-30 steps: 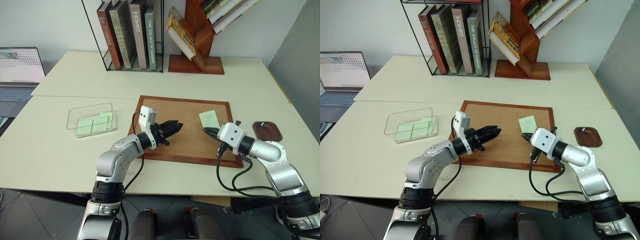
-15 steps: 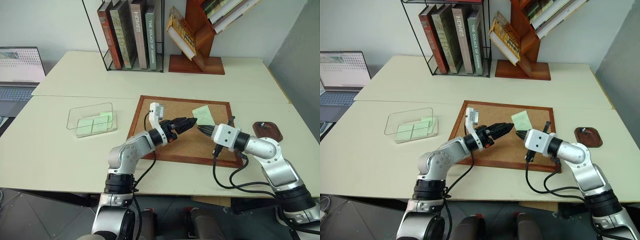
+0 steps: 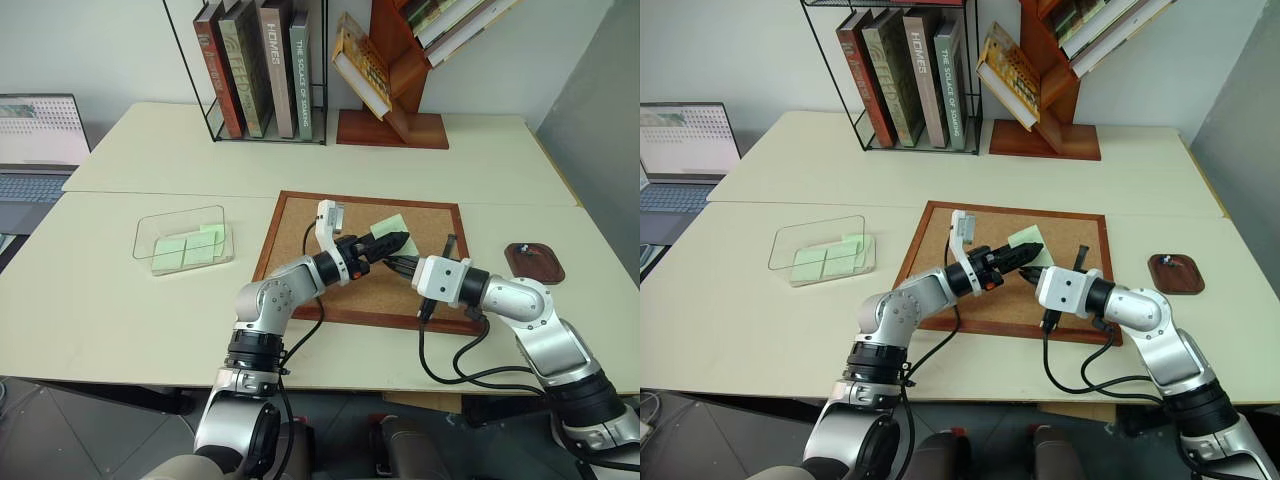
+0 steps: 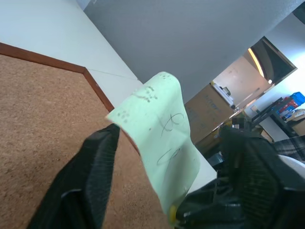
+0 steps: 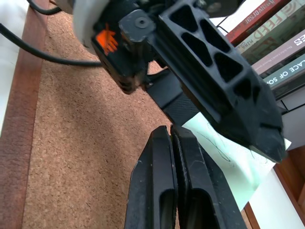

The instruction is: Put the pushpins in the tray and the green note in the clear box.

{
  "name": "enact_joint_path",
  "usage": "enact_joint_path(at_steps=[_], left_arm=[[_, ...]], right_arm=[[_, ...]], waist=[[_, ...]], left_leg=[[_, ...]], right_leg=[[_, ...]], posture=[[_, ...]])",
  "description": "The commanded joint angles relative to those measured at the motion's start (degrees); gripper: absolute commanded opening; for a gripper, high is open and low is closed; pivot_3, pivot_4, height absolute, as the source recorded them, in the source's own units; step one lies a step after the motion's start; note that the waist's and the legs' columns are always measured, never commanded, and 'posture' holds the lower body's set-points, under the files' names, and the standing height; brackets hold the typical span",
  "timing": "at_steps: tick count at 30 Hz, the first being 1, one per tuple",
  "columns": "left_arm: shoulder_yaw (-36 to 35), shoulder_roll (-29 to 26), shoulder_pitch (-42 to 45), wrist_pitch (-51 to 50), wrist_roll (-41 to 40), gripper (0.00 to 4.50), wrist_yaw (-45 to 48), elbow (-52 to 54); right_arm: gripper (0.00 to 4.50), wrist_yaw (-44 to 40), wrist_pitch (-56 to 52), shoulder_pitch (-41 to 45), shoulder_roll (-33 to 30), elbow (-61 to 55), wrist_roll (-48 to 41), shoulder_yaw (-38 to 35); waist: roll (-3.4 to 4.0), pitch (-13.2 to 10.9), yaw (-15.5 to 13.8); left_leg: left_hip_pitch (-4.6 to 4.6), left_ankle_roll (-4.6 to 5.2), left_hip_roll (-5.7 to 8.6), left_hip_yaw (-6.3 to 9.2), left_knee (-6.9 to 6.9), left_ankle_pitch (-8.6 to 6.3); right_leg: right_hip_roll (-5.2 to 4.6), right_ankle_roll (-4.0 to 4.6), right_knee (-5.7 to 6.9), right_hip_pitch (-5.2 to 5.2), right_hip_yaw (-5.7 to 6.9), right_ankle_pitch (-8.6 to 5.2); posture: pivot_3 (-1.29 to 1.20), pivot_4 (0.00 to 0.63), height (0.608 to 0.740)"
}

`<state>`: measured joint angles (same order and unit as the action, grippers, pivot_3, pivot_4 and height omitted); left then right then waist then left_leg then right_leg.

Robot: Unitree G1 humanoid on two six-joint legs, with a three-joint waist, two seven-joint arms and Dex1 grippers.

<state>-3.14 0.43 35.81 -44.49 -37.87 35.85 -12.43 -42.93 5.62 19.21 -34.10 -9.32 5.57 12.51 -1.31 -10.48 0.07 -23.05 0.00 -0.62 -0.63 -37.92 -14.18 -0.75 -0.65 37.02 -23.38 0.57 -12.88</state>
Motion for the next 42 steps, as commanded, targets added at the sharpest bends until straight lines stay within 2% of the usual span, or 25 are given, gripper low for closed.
enact_joint_path(at_steps=[1, 15, 32, 38, 42], left_arm=[[-0.1, 0.2, 1.5, 0.6, -0.6, 2.43, 1.1, 0.0], [0.7, -0.6, 0.7, 0.8, 0.1, 0.05, 1.7, 0.4], [-1.4, -0.1, 2.4, 8.0, 5.1, 0.05, -3.6, -6.2], [0.3, -1.3, 0.5, 8.7, 6.5, 0.05, -2.2, -3.0], [2.6, -3.9, -3.1, 7.6, 6.8, 0.05, -0.6, 5.2]], right_arm=[[0.0, 0.0, 0.4, 0.8, 0.1, -2.9, 0.0, -0.4], [0.0, -0.2, 1.1, 0.6, 0.4, -3.1, -0.1, -0.1], [0.0, 0.9, 7.4, -3.4, -0.9, -7.6, -0.8, -2.1], [0.0, 3.9, 0.9, -7.4, -1.1, -8.5, -2.9, -8.1], [0.0, 10.1, -10.7, -9.5, 1.4, -6.8, -8.0, -17.9]], waist=[[0.0, 0.0, 0.0], [0.0, 0.0, 0.0], [0.0, 0.0, 0.0], [0.0, 0.0, -0.1], [0.0, 0.0, 0.0]], left_leg=[[0.0, 0.0, 0.0, 0.0, 0.0, 0.0], [0.0, 0.0, 0.0, 0.0, 0.0, 0.0], [0.0, 0.0, 0.01, -0.01, -0.01, 0.0], [0.01, 0.0, 0.01, -0.01, -0.01, 0.0], [0.01, -0.01, 0.0, -0.01, 0.0, 0.0]], right_leg=[[0.0, 0.0, 0.0, 0.0, 0.01, 0.0], [0.0, 0.0, 0.0, 0.0, 0.0, 0.0], [0.0, 0.0, 0.0, 0.01, 0.0, 0.0], [-0.02, -0.01, 0.01, 0.02, 0.0, 0.01], [-0.11, 0.0, 0.01, 0.03, -0.05, 0.0]], posture=[[0.0, 0.15, 0.74], [0.0, 0.15, 0.74], [0.0, 0.15, 0.74], [0.0, 0.15, 0.74], [0.0, 0.15, 0.74]])
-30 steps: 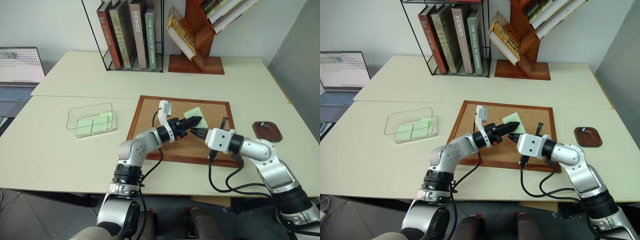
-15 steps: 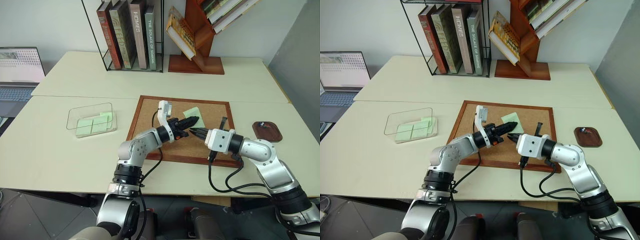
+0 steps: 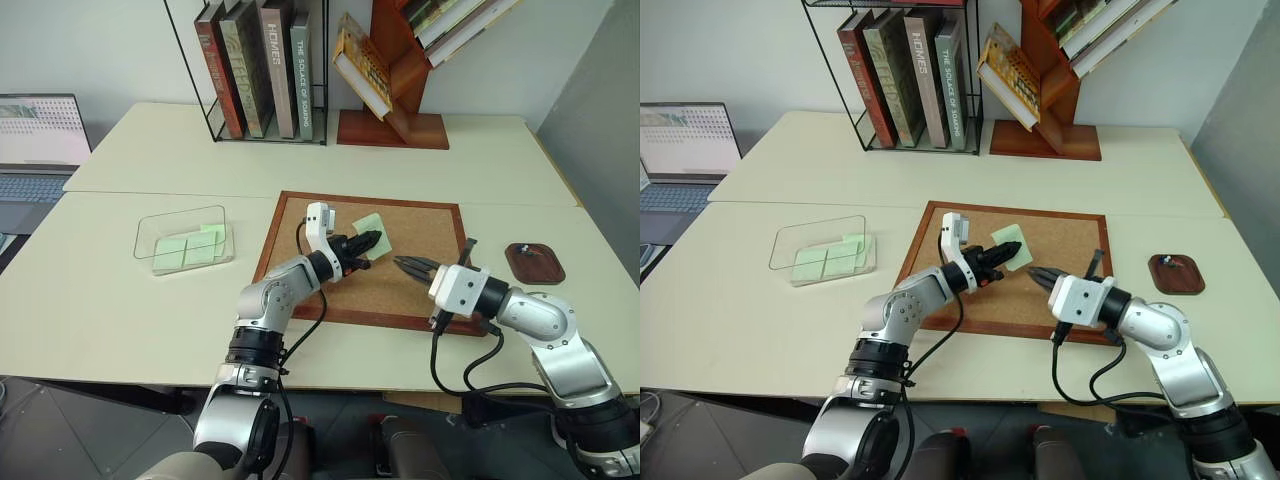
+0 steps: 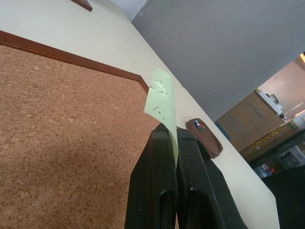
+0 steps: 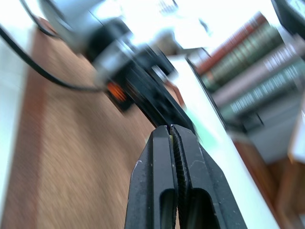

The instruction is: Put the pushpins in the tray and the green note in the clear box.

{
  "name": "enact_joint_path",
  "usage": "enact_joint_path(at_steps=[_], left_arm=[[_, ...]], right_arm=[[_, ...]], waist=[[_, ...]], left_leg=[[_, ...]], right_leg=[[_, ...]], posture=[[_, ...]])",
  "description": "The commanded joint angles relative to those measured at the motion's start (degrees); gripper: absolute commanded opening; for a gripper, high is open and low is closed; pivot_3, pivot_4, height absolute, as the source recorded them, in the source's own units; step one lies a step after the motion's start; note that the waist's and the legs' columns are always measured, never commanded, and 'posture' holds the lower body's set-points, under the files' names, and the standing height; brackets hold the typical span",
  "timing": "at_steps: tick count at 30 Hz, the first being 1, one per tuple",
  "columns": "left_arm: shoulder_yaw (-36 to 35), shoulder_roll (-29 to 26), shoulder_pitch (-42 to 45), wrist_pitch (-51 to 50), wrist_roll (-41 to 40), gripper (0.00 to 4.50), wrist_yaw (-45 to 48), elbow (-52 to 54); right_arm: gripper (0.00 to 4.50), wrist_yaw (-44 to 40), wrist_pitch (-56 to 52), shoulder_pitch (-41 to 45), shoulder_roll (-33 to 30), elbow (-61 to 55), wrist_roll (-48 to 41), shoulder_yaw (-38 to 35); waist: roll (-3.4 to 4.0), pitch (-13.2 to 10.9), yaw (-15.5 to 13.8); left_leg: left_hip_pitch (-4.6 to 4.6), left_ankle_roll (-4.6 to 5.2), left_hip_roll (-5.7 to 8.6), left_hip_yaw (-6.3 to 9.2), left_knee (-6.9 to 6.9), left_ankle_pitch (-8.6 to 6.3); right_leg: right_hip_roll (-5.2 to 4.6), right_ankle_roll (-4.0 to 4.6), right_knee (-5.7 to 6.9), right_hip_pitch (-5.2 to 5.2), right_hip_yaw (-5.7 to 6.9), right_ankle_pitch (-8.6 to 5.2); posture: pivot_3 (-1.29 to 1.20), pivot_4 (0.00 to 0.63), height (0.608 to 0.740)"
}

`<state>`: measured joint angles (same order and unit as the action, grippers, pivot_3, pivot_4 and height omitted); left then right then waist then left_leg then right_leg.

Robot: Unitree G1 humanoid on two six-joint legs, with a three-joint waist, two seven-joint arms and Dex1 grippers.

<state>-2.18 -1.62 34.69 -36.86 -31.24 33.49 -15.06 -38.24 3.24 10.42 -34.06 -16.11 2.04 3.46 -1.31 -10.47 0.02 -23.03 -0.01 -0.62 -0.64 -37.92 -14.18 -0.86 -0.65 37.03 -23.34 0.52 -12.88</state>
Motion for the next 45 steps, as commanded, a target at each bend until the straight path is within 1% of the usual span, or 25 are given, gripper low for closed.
enact_joint_path(at_steps=[1, 4, 8, 13, 20, 21, 22, 27, 31, 32, 34, 38, 40, 45], left_arm=[[2.2, -2.6, -2.9, -0.2, 0.2, 0.05, 2.0, 9.8], [3.5, -4.5, -4.8, -0.7, 0.1, 0.05, 2.5, 14.1], [5.6, -6.7, -6.6, -0.5, 0.9, 0.05, 3.2, 18.3], [8.2, -7.8, -8.2, 0.3, 1.9, 0.05, 3.3, 21.1], [9.6, -7.9, -9.1, 1.0, 2.7, 0.05, 3.3, 22.4], [9.6, -7.9, -9.1, 1.1, 2.8, 0.0, 3.3, 22.5], [9.6, -7.9, -9.1, 1.2, 2.8, 0.0, 3.2, 22.5], [9.4, -7.9, -9.3, 1.3, 3.1, 0.0, 3.2, 22.5], [9.4, -8.0, -9.4, 1.2, 3.3, 0.0, 3.3, 22.7], [9.4, -8.0, -9.4, 1.2, 3.3, 0.0, 3.3, 22.7], [9.4, -8.0, -9.5, 1.2, 3.5, 0.0, 3.2, 22.6], [9.4, -8.0, -9.4, 1.3, 3.6, 0.0, 3.2, 22.5], [9.4, -8.1, -9.3, 1.4, 3.7, 0.0, 3.2, 22.5], [9.4, -7.9, -9.3, 1.5, 3.9, 0.0, 2.8, 22.3]], right_arm=[[0.0, 7.0, -10.4, -0.9, 1.9, 0.8, -5.0, -11.1], [0.0, 10.7, -15.8, -0.8, 2.4, 3.4, -5.8, -15.8], [0.0, 14.6, -26.3, 1.3, 2.6, 7.4, -7.7, -20.1], [0.0, 17.8, -35.1, 4.4, 2.4, 12.9, -9.2, -22.4], [0.0, 20.6, -39.3, 7.5, 2.5, 18.5, -9.7, -22.7], [0.44, 20.8, -39.7, 7.7, 2.5, 18.8, -9.8, -22.6], [0.53, 21.1, -40.1, 8.0, 2.5, 19.2, -9.9, -22.7], [1.52, 22.8, -42.1, 8.8, 2.6, 20.3, -10.8, -23.6], [2.44, 23.3, -42.6, 9.1, 2.4, 20.4, -11.2, -23.9], [2.75, 23.4, -42.6, 9.2, 2.4, 20.3, -11.2, -23.9], [3.15, 23.8, -42.5, 9.4, 2.2, 20.2, -11.2, -24.3], [4.16, 24.1, -42.8, 9.5, 1.8, 20.5, -11.4, -24.5], [4.46, 24.0, -42.9, 9.7, 1.8, 20.6, -11.8, -25.0], [4.46, 24.0, -43.0, 10.1, 1.6, 20.7, -12.5, -25.7]], waist=[[0.0, 0.0, 0.0], [0.01, 0.0, -0.1], [0.02, 0.0, -0.1], [0.03, 0.0, 0.0], [0.04, 0.0, 0.1], [0.04, 0.0, 0.1], [0.04, 0.0, 0.1], [0.04, 0.0, 0.1], [0.04, 0.0, 0.1], [0.04, 0.0, 0.1], [0.04, 0.0, 0.1], [0.04, 0.0, 0.1], [0.04, 0.0, 0.1], [0.04, 0.0, 0.1]], left_leg=[[0.0, -0.01, -0.02, 0.0, 0.01, 0.0], [0.0, -0.02, -0.01, 0.06, 0.01, 0.01], [0.02, -0.01, 0.0, 0.05, 0.0, 0.01], [0.01, 0.0, 0.04, -0.02, 0.0, 0.01], [0.01, 0.0, 0.03, 0.0, 0.02, 0.01], [0.01, 0.0, 0.03, 0.0, 0.02, 0.01], [0.0, 0.0, 0.03, 0.0, 0.02, 0.01], [0.0, 0.01, 0.03, -0.03, 0.02, 0.0], [0.0, 0.01, 0.02, -0.02, 0.02, 0.0], [0.0, 0.01, 0.02, -0.01, 0.02, 0.0], [0.0, 0.01, 0.02, -0.01, 0.02, 0.0], [0.0, 0.01, 0.02, -0.02, 0.02, 0.0], [0.0, 0.01, 0.02, -0.02, 0.03, 0.0], [0.0, 0.01, 0.02, -0.02, 0.02, 0.0]], right_leg=[[-0.17, 0.01, 0.01, 0.0, -0.03, 0.0], [-0.19, 0.03, 0.05, 0.0, -0.04, -0.01], [-0.18, 0.04, 0.05, 0.02, -0.05, -0.01], [-0.17, 0.03, 0.04, 0.01, -0.06, -0.01], [0.06, 0.03, 0.04, 0.0, -0.07, -0.01], [0.06, 0.03, 0.04, 0.0, -0.06, -0.01], [0.06, 0.02, 0.03, 0.0, -0.06, -0.01], [0.06, 0.02, 0.02, 0.0, -0.07, -0.01], [0.08, 0.01, 0.02, 0.0, -0.06, -0.01], [0.08, 0.02, 0.02, 0.0, -0.06, -0.01], [0.09, 0.01, 0.02, 0.0, -0.07, -0.01], [0.09, 0.01, 0.01, 0.0, -0.06, -0.01], [0.09, 0.01, 0.01, 0.0, -0.06, -0.01], [0.09, 0.01, 0.01, 0.0, -0.05, -0.01]], posture=[[0.0, 0.15, 0.74], [0.0, 0.15, 0.74], [0.0, 0.15, 0.74], [0.0, 0.15, 0.74], [0.0, 0.15, 0.74], [0.0, 0.15, 0.74], [0.0, 0.15, 0.74], [0.0, 0.15, 0.74], [0.0, 0.15, 0.74], [0.0, 0.15, 0.74], [0.0, 0.15, 0.74], [0.0, 0.15, 0.74], [0.0, 0.15, 0.74], [0.0, 0.15, 0.74]])
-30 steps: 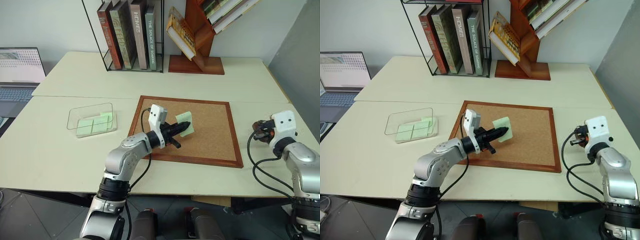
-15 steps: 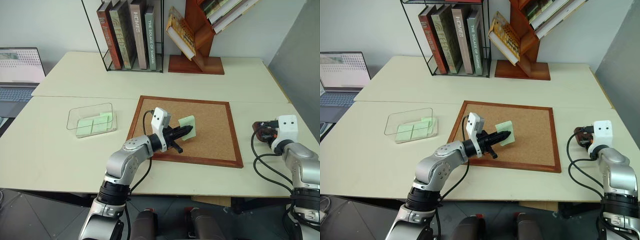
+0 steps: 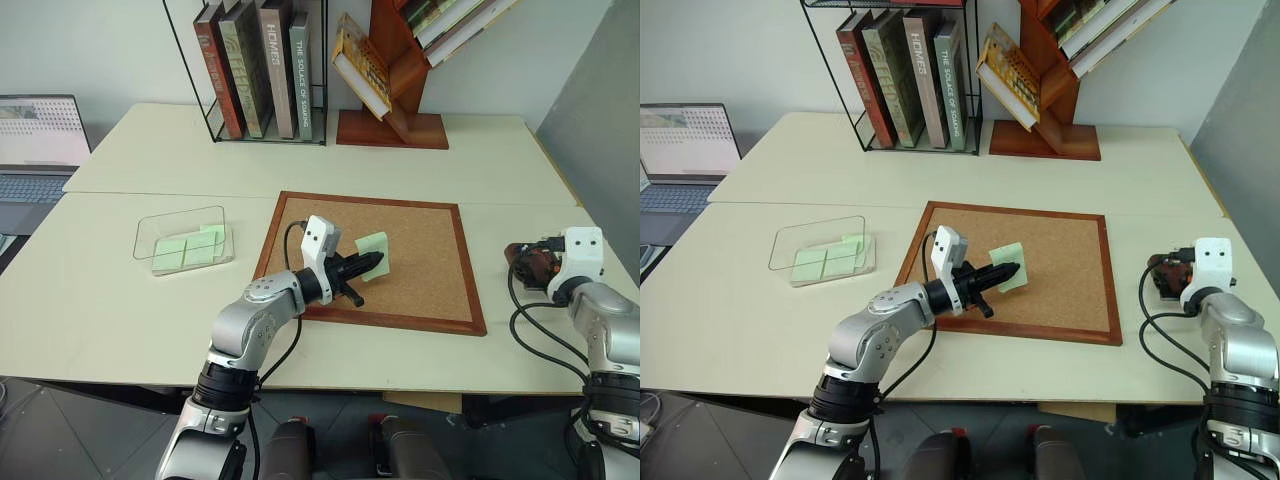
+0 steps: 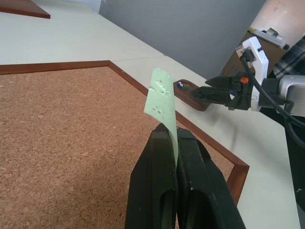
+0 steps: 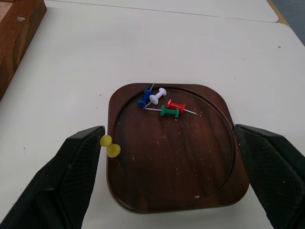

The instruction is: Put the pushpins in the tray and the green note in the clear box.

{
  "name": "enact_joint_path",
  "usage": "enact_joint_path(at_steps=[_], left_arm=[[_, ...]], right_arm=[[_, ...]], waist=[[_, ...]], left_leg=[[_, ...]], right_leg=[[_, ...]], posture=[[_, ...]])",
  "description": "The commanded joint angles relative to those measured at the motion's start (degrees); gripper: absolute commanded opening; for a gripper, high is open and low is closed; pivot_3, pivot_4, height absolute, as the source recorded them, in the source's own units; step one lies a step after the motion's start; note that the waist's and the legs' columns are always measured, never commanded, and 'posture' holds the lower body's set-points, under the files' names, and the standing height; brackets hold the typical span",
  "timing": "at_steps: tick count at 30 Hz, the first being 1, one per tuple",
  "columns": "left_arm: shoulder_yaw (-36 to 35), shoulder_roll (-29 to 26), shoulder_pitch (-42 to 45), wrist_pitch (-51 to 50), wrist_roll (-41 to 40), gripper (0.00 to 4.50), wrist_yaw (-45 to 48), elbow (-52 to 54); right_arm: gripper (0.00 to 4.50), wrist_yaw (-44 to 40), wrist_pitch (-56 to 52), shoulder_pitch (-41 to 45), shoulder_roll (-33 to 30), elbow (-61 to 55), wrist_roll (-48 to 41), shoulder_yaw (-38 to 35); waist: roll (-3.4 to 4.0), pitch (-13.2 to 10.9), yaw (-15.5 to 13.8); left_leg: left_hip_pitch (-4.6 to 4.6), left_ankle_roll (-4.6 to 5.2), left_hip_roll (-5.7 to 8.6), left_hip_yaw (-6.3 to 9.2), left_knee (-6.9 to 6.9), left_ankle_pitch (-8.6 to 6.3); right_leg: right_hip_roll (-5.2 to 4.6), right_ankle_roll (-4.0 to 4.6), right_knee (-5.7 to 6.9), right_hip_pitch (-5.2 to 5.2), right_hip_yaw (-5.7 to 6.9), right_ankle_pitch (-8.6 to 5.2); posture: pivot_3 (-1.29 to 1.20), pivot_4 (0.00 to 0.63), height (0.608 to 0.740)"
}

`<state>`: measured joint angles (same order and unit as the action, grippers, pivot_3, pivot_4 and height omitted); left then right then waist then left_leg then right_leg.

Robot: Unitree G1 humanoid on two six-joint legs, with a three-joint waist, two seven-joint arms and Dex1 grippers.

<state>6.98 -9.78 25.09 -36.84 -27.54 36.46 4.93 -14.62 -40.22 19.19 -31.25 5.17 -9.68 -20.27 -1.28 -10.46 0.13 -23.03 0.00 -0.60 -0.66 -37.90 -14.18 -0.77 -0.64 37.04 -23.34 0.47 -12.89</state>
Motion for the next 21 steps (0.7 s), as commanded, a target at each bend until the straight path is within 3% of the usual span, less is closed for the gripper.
enact_joint_path(at_steps=[1, 15, 21], left_arm=[[0.2, 0.3, 0.3, 1.5, 0.3, 0.0, -0.2, 2.3], [-0.4, 0.3, 0.2, 1.8, 0.9, 0.0, -1.3, 2.2], [-2.8, -1.2, 0.8, 1.0, 0.3, 0.0, -2.4, 3.9]], right_arm=[[4.46, 0.5, 1.4, 1.5, -1.2, -0.5, -0.7, -2.1], [4.46, 3.7, 12.2, 2.7, -4.1, 2.7, 4.7, 0.4], [4.46, -6.2, 17.7, 1.2, -1.1, -4.5, -2.5, 2.0]], waist=[[0.0, 0.0, 0.0], [0.0, 0.0, 0.0], [0.0, 0.0, 0.2]], left_leg=[[0.0, 0.0, 0.0, 0.0, 0.0, 0.0], [-0.01, 0.0, 0.0, -0.02, 0.02, 0.0], [0.0, 0.0, -0.08, -0.02, 0.02, 0.0]], right_leg=[[0.0, 0.0, 0.0, 0.0, 0.0, 0.0], [0.0, 0.0, -0.05, -0.01, -0.02, 0.0], [0.08, -0.01, -0.02, -0.03, -0.02, 0.0]], posture=[[0.0, 0.15, 0.74], [0.0, 0.15, 0.74], [0.0, 0.15, 0.74]])
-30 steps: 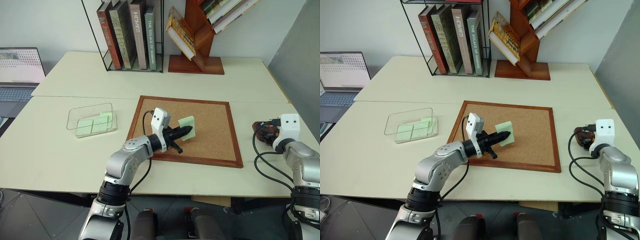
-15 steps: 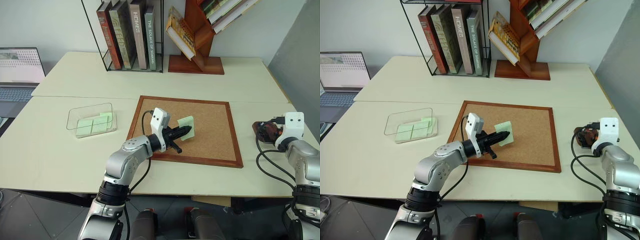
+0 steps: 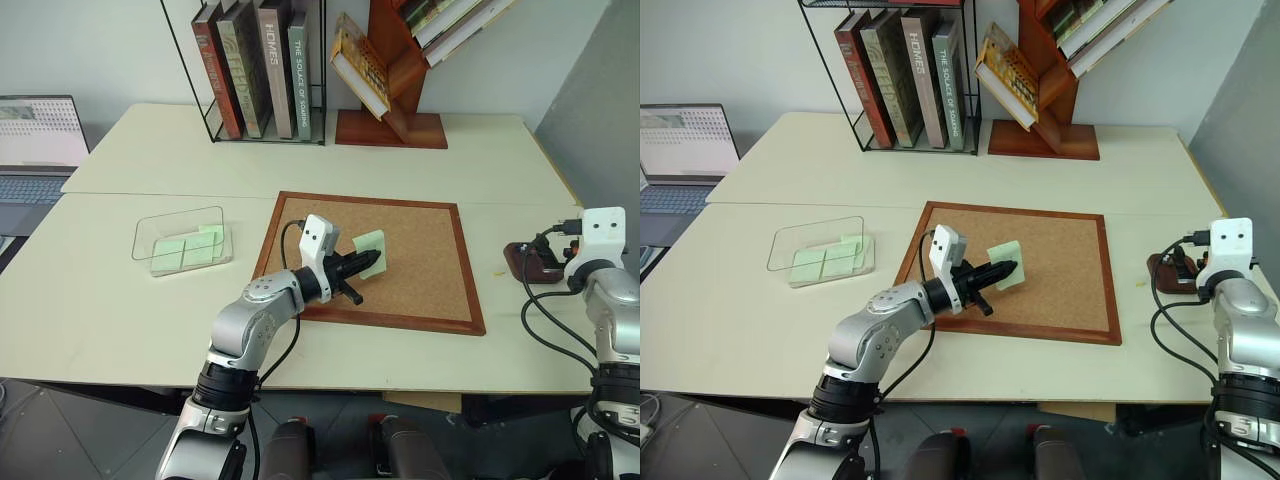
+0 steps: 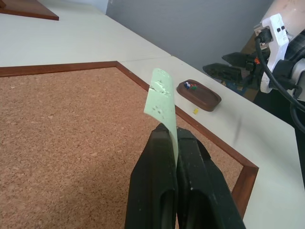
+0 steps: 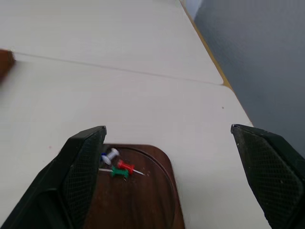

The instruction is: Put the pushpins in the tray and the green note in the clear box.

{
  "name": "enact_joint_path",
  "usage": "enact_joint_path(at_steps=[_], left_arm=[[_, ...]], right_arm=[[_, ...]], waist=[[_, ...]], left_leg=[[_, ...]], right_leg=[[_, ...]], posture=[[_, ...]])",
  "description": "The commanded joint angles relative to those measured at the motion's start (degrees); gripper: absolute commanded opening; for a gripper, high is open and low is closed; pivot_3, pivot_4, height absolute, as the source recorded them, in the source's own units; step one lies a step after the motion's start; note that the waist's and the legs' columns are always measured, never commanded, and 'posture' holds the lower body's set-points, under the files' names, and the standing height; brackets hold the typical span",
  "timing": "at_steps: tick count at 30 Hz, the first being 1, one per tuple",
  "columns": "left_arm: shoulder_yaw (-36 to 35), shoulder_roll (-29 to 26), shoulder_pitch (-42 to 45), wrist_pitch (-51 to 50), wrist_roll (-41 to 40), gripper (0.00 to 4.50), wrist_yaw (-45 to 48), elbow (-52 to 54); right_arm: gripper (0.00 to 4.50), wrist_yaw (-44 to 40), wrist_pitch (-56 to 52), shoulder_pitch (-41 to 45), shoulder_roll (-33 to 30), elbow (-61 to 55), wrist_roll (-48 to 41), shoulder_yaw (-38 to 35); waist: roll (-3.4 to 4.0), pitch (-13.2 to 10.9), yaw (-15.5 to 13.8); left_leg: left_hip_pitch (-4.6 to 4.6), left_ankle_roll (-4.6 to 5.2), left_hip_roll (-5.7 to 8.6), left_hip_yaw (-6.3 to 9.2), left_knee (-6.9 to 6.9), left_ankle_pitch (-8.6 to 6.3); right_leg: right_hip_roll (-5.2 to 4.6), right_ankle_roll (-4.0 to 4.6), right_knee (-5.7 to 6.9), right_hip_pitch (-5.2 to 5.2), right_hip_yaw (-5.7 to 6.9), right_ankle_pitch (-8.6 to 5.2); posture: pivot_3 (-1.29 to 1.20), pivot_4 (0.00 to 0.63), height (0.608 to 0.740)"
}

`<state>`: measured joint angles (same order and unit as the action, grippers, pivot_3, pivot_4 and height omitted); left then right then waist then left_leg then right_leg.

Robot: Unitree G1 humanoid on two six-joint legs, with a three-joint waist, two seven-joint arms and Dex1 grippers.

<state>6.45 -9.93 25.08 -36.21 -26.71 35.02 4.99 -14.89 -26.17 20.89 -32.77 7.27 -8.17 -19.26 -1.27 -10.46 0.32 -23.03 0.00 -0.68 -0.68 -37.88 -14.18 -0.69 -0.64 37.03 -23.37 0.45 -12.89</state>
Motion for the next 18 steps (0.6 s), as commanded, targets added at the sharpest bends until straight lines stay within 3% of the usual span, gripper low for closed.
enact_joint_path(at_steps=[1, 7, 10, 18], left_arm=[[-2.7, -1.5, 0.9, 0.3, -0.6, 0.0, -1.3, 4.3], [-11.3, -7.6, 1.3, -3.7, -0.8, 0.0, -7.9, 10.3], [-19.7, -14.7, 1.7, -6.7, 0.1, 0.0, -11.9, 12.3], [-31.2, -25.7, -1.7, -9.1, 4.0, 0.0, -18.3, 9.5]], right_arm=[[4.46, -7.4, 4.1, -1.0, 0.6, -7.7, -4.7, 1.6], [4.46, -21.6, 4.9, -3.8, -0.1, -21.2, -11.2, 10.0], [4.46, -27.6, 2.6, -1.6, -1.1, -25.9, -14.3, 15.0], [4.46, -33.6, -1.0, 6.9, 0.3, -24.0, -16.9, 21.7]], waist=[[0.0, 0.0, 0.0], [0.02, 0.0, 0.3], [0.0, -0.1, 0.2], [-0.07, -0.2, 0.1]], left_leg=[[0.0, 0.0, -0.04, 0.01, 0.0, 0.0], [-0.02, 0.0, -0.15, 0.1, 0.05, 0.0], [-0.02, 0.0, -0.13, 0.16, 0.04, 0.0], [0.0, -0.01, -0.03, 0.15, 0.03, 0.0]], right_leg=[[0.05, 0.0, 0.0, 0.0, 0.0, 0.0], [0.14, 0.01, 0.0, -0.05, -0.01, -0.01], [0.13, 0.01, 0.01, -0.04, 0.03, -0.01], [-0.3, 0.03, -0.02, -0.03, 0.12, -0.01]], posture=[[0.0, 0.15, 0.74], [0.0, 0.15, 0.74], [0.0, 0.15, 0.74], [0.0, 0.15, 0.74]])
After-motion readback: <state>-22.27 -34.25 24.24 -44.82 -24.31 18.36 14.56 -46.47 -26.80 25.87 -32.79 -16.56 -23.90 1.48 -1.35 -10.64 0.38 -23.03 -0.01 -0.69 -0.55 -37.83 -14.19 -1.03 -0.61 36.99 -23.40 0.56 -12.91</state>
